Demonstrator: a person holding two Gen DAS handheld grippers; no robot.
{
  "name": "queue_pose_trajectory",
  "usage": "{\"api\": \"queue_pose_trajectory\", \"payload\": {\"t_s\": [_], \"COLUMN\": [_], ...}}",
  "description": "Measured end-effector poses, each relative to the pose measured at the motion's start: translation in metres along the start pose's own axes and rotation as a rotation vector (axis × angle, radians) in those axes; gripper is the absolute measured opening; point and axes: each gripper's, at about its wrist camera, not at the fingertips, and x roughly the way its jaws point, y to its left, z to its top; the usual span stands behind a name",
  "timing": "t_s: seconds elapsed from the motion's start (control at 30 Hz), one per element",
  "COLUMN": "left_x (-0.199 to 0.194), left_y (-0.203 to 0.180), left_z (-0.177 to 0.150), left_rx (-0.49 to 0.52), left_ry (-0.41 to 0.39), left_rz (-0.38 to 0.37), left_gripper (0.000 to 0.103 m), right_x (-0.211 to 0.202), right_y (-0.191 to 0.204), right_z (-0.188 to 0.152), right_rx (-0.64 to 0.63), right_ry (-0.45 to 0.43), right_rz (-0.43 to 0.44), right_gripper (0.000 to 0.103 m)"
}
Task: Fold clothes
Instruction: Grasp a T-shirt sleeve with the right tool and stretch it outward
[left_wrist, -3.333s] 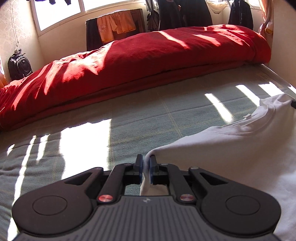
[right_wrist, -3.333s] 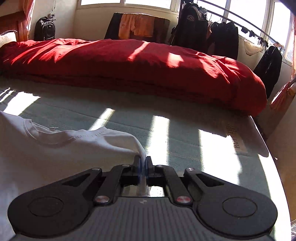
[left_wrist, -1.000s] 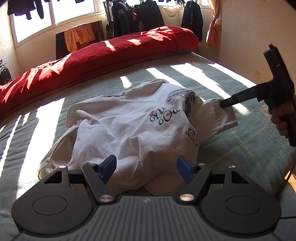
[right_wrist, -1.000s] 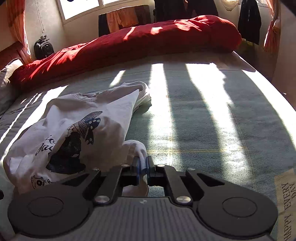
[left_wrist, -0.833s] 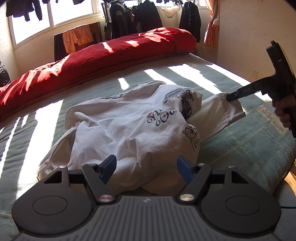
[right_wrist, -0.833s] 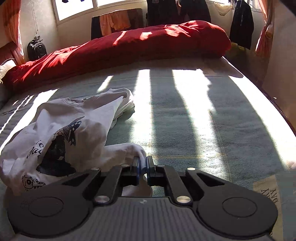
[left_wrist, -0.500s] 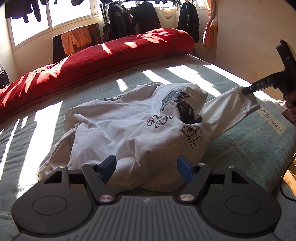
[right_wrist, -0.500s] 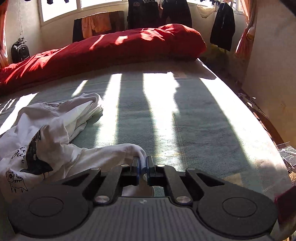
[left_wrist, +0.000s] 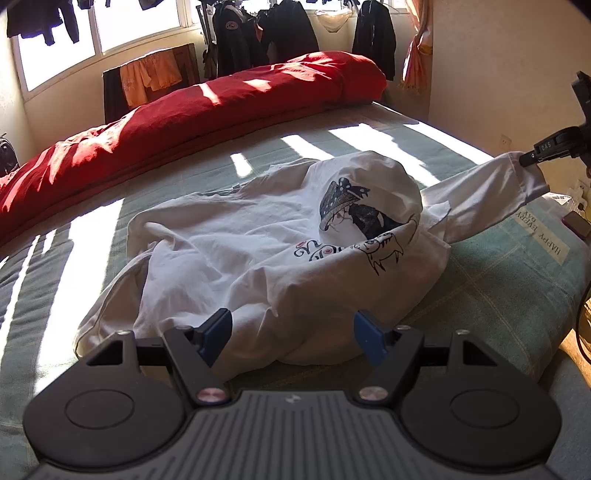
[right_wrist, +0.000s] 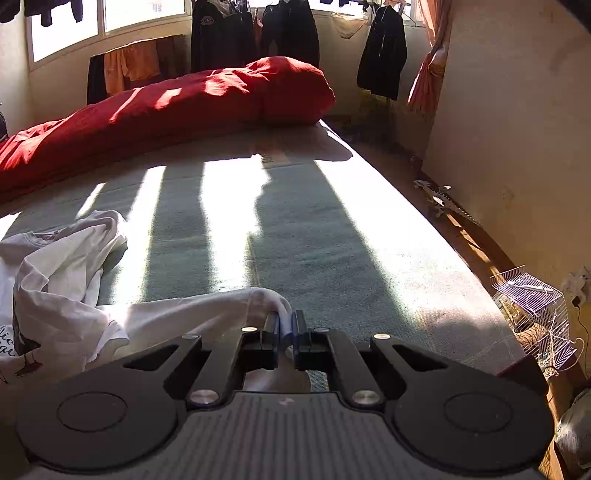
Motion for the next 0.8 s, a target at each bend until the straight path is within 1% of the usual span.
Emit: {"api": "queue_pose_trajectory", "payload": {"t_s": [0.27,0.33,0.8], "left_x": [0.003,0.004,0.012], "left_y": [-0.005,-0.006,-0.011], "left_z": [0.000,0.000,0.000], "left_rx": [0.018,0.020,0.040], "left_ry": [0.011,0.014,0.037], "left_rz": [-0.005,-0.005,-0.004], "left_gripper": [0.074,0.074,0.074], "right_x": [-0.003,-0.003,0.007], "right_y": [-0.034,-0.042,-0.094], "right_z": [0.007,0.010,0.048], "right_rx": [0.034,0.045,0.058], "right_ry": [-0.015,-0.017,-0.061], "right_rz": [-0.087,-0.097,-0.279], "right_gripper": [0.008,0.008,0.008]}}
